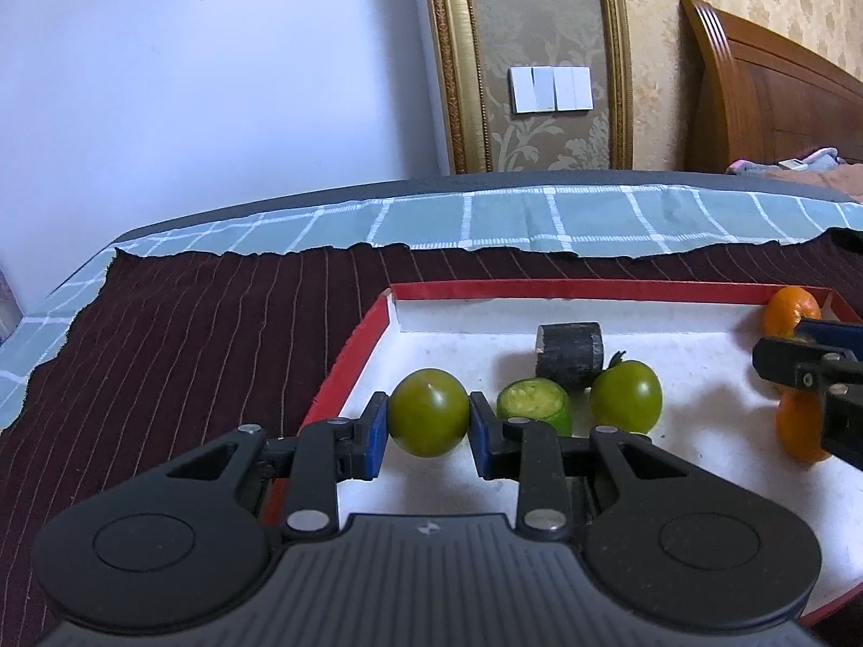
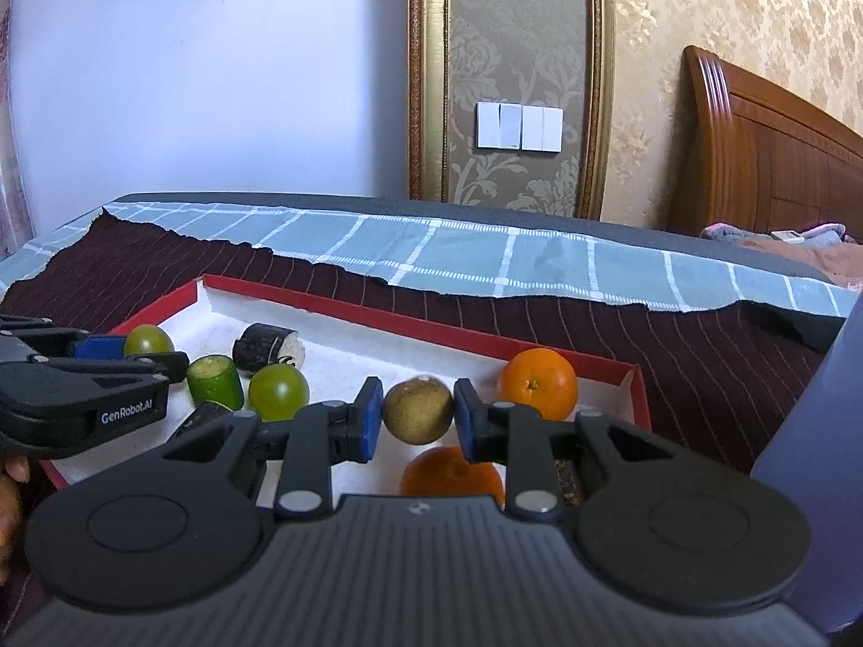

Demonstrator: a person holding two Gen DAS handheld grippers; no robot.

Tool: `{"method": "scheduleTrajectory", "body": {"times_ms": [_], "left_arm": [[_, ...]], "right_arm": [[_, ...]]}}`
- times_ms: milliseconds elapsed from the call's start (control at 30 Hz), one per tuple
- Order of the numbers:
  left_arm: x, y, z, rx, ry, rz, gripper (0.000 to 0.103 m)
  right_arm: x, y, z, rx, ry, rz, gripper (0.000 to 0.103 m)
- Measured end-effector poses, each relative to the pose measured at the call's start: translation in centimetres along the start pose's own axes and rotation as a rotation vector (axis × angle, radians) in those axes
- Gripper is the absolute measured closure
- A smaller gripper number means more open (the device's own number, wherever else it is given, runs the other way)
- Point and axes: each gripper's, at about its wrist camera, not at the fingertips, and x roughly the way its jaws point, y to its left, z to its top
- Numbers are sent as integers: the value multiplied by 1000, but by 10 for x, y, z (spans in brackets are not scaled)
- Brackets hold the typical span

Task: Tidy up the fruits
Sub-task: 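Lower the lime with the left tool while the right tool lowers the yellow-brown fruit into the tray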

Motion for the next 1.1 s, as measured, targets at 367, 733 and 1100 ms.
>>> {"method": "scheduleTrajectory", "body": {"times_ms": [367, 733, 1100], "left_arm": [[4, 3, 1, -17, 12, -4, 73], [8, 3, 1, -22, 24, -6, 73], [11, 2, 0, -18, 20, -9, 73]], "right_arm": [[7, 5, -2, -26, 13, -8, 77], [9, 7, -2, -39, 10, -12, 77], [11, 14, -3, -66, 16, -12, 74]]}}
